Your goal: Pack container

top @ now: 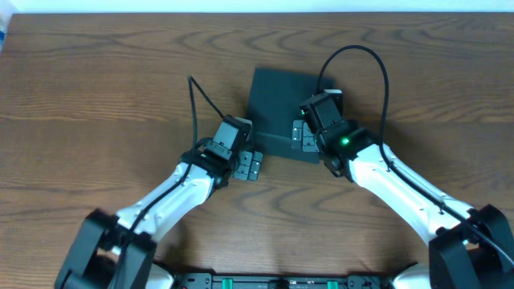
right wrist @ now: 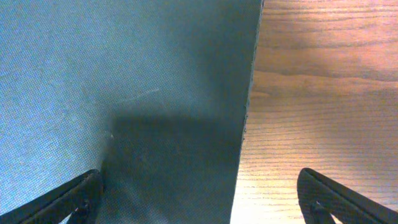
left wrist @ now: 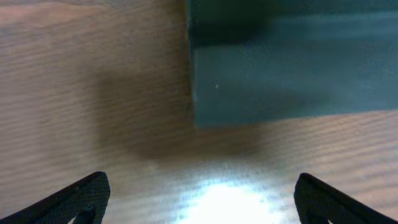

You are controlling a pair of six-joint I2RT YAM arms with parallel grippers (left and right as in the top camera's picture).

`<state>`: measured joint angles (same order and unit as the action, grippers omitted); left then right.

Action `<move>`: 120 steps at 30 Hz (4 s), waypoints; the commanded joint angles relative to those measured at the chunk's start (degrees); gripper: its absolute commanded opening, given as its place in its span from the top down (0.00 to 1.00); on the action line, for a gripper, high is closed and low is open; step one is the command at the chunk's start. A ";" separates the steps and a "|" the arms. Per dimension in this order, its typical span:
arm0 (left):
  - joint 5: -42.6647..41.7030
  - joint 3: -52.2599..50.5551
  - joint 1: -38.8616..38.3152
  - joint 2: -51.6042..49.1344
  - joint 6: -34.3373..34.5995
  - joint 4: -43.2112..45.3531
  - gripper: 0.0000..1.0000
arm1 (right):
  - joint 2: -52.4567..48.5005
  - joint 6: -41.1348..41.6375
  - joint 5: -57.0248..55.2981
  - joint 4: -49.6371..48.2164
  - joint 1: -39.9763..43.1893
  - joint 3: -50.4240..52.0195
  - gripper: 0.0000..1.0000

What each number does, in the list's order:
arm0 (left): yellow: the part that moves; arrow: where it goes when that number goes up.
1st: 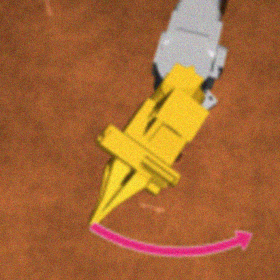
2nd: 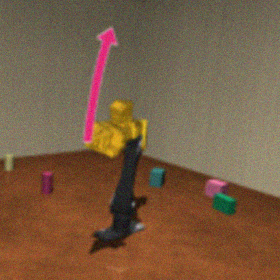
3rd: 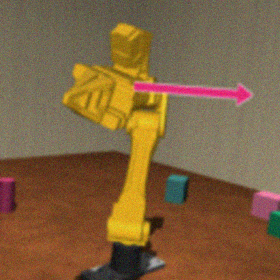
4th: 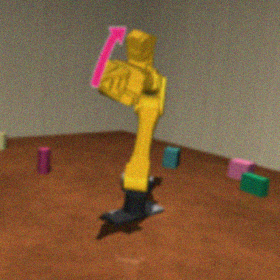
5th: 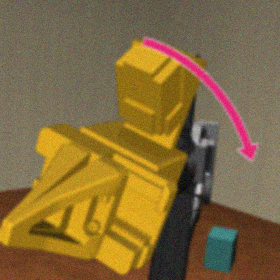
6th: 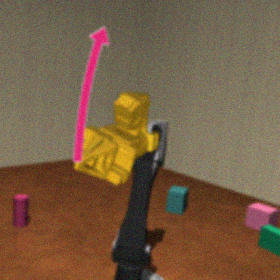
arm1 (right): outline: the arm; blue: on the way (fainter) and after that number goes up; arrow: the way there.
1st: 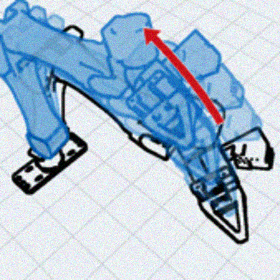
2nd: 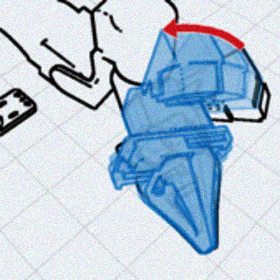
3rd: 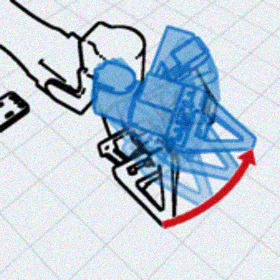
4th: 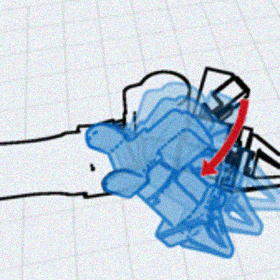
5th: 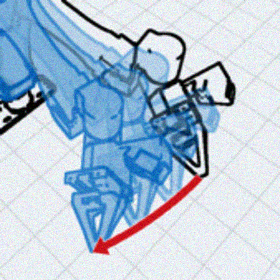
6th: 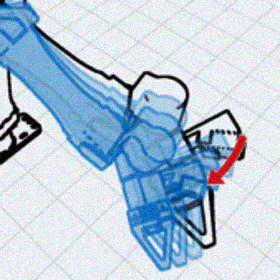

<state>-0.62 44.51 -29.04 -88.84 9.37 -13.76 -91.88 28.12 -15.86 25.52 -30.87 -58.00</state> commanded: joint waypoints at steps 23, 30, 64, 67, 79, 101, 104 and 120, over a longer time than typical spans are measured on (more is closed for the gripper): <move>2.14 -0.22 -0.15 -6.14 2.86 15.39 0.04 | -0.74 0.59 0.02 0.90 0.31 0.00 0.01; 1.95 -0.09 -0.15 -5.55 2.99 15.78 0.04 | -0.74 0.57 -0.04 0.85 0.33 0.00 0.01; -1.99 14.05 14.01 -1.97 1.31 12.81 0.04 | 3.02 -2.25 8.02 -8.00 19.58 -0.11 0.01; -2.25 15.26 14.01 -5.95 1.38 13.14 0.04 | -0.90 -2.25 8.41 -10.73 19.54 -0.11 0.01; -6.32 15.28 13.64 -11.19 1.53 10.19 0.04 | -10.95 -1.38 8.79 -17.64 19.80 -0.11 0.01; -9.94 15.26 9.46 -11.13 6.14 0.66 0.04 | -13.16 -0.28 8.83 -20.92 19.87 -0.11 0.01; -9.90 15.26 8.83 -11.10 6.36 0.28 0.04 | -13.16 -0.31 8.85 -21.49 19.87 -0.11 0.01; -6.29 15.28 8.94 -10.67 8.72 -1.42 0.04 | -13.16 0.59 12.28 -21.94 19.71 -0.11 0.01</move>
<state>-6.79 58.92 -19.09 -99.35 18.00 -14.41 -103.88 28.01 -7.90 3.55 -10.35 -58.00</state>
